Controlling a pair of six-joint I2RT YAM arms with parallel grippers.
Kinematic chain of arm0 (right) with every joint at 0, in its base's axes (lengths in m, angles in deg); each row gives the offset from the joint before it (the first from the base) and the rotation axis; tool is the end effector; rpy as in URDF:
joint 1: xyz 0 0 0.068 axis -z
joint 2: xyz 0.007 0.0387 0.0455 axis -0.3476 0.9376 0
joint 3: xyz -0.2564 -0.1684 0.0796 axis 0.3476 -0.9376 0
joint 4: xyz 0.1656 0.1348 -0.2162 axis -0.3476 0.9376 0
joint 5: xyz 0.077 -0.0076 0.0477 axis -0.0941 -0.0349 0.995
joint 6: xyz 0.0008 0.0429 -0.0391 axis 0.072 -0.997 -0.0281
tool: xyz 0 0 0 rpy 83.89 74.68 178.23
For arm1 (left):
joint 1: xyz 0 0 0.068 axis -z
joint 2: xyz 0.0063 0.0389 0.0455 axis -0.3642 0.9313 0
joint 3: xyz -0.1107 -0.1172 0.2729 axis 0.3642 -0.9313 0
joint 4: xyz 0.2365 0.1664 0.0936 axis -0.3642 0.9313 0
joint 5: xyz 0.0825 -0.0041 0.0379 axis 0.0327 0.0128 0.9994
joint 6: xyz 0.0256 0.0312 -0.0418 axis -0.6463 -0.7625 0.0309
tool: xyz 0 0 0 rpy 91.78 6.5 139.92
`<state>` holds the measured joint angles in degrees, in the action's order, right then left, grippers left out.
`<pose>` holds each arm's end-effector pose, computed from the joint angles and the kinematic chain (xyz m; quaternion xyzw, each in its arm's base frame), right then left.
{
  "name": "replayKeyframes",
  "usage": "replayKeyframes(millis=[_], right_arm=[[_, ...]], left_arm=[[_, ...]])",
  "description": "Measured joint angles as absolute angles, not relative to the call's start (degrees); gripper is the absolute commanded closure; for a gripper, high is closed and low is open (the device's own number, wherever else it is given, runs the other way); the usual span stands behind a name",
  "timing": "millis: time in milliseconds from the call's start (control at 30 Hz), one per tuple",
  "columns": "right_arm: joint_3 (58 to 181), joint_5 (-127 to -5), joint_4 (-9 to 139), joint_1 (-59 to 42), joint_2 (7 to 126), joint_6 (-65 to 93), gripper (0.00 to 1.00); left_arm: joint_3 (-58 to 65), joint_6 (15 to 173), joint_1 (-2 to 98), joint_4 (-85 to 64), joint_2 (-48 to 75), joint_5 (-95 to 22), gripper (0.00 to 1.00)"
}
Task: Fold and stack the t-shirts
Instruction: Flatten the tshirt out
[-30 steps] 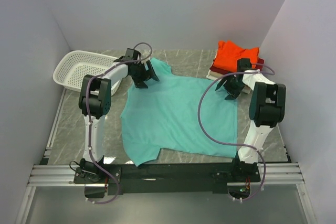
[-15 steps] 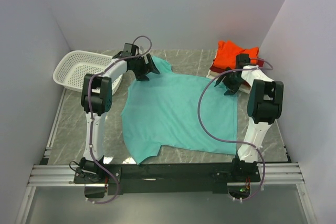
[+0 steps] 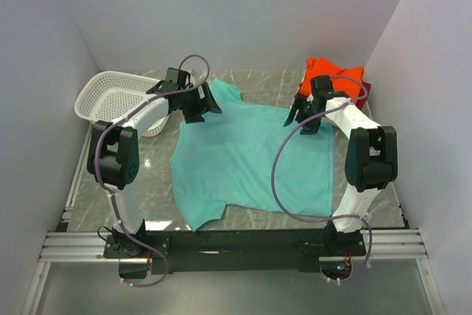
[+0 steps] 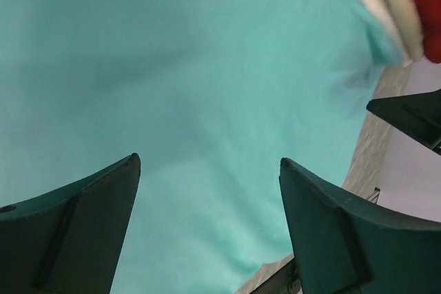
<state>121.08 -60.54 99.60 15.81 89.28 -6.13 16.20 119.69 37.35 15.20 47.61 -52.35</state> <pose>0.4331 0.0439 0.2351 0.1598 0.9511 0.1721 0.2009 0.4623 -0.1501 0.2546 -0.0958 0.9130 -0.3286 0.2220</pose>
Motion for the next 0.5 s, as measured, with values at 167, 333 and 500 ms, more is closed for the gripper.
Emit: replayKeyframes(millis=[167,333,500], right_arm=[[115.6,-60.5,99.4,13.9,89.2,-6.2,0.26],[112.4,-60.5,99.0,13.4,89.1,-6.2,0.26],[111.8,-60.5,98.5,13.4,89.1,-6.2,0.27]], left_arm=[[6.7,120.2,37.5,14.2,43.9,-50.4,0.12],[2.8,120.8,37.5,14.6,43.8,-48.3,0.11],[2.7,120.9,37.5,14.4,44.6,-46.8,0.10]])
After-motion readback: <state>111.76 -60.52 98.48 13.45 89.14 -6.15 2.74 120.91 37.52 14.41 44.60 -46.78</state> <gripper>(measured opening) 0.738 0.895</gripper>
